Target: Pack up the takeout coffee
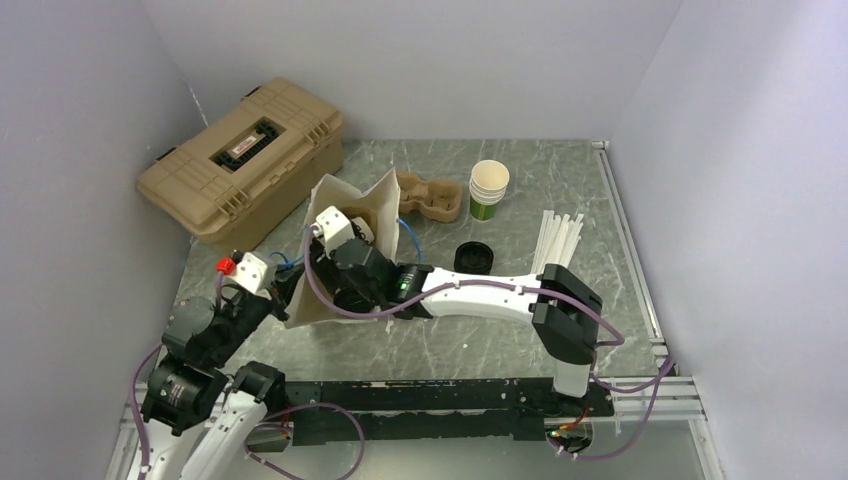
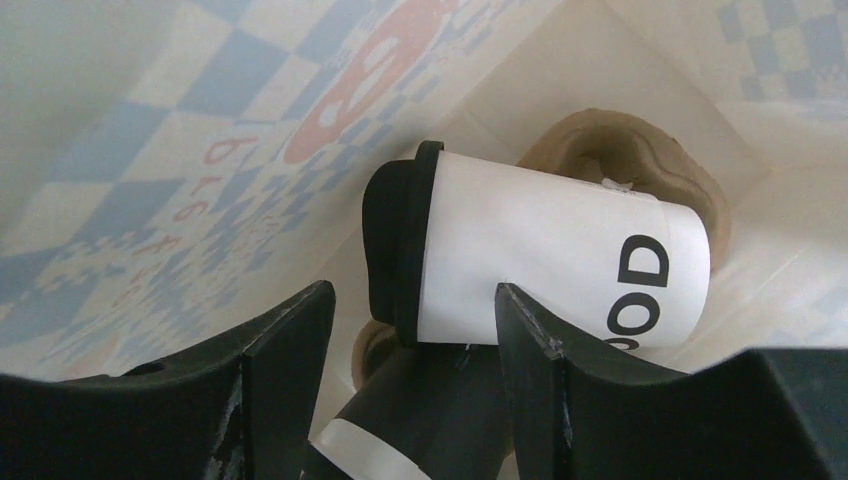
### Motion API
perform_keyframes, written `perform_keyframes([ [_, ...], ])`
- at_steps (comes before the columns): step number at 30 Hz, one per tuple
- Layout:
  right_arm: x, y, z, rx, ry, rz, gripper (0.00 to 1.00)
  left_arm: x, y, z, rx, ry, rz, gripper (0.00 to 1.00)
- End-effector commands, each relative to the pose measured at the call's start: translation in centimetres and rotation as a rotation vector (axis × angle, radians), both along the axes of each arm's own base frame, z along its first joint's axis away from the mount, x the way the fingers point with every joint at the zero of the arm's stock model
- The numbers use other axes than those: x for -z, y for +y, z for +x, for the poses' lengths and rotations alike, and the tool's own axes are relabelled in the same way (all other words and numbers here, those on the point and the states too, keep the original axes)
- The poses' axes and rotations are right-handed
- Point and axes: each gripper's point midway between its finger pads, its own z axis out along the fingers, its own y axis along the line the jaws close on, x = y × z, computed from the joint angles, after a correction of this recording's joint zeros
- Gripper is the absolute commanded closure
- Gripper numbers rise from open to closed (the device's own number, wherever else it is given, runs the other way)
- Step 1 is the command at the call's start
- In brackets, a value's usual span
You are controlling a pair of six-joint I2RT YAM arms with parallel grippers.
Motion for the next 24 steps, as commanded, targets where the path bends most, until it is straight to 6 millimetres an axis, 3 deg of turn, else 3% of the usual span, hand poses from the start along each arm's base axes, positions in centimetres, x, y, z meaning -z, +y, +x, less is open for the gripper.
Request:
perform_keyframes([
  [1,0.9,0.5,0.5,0.006,-0.015,-0.012,0.39,-2.8,-1.4,-1.1,0.097,-0.087,-0.035,1.00],
  [4,1.2,0.4,0.5,0.004,-0.014,-0.022,0.52,-2.8,-1.4,-1.1,0.097,-0.088,-0.036,1.00],
  [7,1.3,0.4,0.6,0.003,-0.016,-0.032,0.72,-2.8,-1.4,-1.2,0.098,-0.089,-0.036,1.00],
  [12,0.1,0.3,0.5,0.001,-0.024,-0.016,0.99,-2.8,-1.3,-1.1,0.094,-0.088,-0.034,1.00],
  [17,-2.2,-0.5,0.3,0.005,-0.045,0.019,1.00,-2.8,-1.3,-1.1,0.089,-0.090,-0.034,1.00],
  [24,-7.2,-2.8,-0.5,0.011,-0.083,0.117,1.00,-2.7,-1.2,-1.1,0.088,-0.089,-0.032,1.00],
])
